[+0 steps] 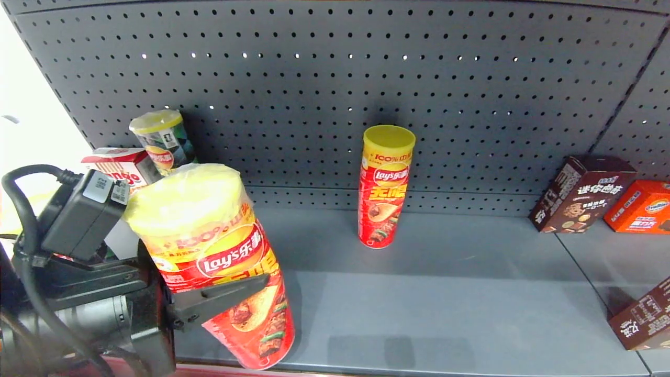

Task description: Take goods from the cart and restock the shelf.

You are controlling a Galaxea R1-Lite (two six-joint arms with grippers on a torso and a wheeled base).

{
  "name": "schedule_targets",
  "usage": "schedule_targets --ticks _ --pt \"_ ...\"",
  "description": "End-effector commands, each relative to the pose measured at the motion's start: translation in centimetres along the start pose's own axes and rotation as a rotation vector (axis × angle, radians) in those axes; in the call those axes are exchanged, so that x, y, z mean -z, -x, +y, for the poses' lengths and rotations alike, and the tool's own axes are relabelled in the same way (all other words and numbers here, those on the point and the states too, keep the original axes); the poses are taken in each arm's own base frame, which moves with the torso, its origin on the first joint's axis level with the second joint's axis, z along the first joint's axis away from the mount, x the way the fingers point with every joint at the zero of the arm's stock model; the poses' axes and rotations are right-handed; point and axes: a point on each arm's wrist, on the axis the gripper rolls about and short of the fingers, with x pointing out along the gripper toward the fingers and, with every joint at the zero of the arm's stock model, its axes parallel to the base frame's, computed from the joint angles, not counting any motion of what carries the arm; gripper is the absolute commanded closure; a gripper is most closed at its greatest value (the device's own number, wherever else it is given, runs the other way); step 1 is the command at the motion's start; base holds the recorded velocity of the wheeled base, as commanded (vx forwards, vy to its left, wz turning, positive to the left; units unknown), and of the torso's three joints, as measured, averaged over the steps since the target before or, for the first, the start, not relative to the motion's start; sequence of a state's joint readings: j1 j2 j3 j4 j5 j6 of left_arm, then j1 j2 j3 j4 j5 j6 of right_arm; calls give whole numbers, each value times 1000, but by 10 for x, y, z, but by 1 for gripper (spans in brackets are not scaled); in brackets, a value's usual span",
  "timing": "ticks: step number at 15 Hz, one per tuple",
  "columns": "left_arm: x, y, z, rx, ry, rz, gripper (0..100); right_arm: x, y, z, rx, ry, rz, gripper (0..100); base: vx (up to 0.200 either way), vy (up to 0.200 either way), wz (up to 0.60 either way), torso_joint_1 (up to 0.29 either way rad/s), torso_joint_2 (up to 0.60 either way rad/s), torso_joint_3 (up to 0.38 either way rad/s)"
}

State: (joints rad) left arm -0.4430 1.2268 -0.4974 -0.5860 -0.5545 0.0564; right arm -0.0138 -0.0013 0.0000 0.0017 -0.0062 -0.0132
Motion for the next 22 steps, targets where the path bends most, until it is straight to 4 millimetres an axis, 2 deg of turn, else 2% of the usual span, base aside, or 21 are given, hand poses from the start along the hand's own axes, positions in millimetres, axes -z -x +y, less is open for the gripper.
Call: schedule_targets --ticks 1,6,13,14,15,16,18,20,22 --pt "2 2 0 -6 0 -1 100 0 0 0 0 1 1 0 0 0 0 0 0 0" --pt "10 6 -2 -13 11 14 100 0 0 0 0 1 3 0 0 0 -120 0 0 0" --pt "9 10 2 -49 13 5 100 0 0 0 -3 4 4 0 0 0 0 0 0 0" --pt "9 11 3 -59 14 6 100 -5 0 0 -34 11 4 0 0 0 0 0 0 0" --pt "8 12 3 -58 12 0 100 -60 -4 1 -124 -21 -45 0 0 0 0 0 0 0" --pt "9 12 2 -55 12 1 100 -87 -24 2 -143 -63 14 0 0 0 0 0 0 0" --pt "9 12 2 -53 9 2 100 -119 -28 3 -234 41 -74 0 0 0 0 0 0 0" --pt "12 12 1 -49 6 -1 100 -142 -41 5 -305 62 -61 0 0 0 0 0 0 0" --pt "16 13 0 -45 16 11 100 -153 -56 8 -388 151 -41 0 0 0 0 0 0 0"
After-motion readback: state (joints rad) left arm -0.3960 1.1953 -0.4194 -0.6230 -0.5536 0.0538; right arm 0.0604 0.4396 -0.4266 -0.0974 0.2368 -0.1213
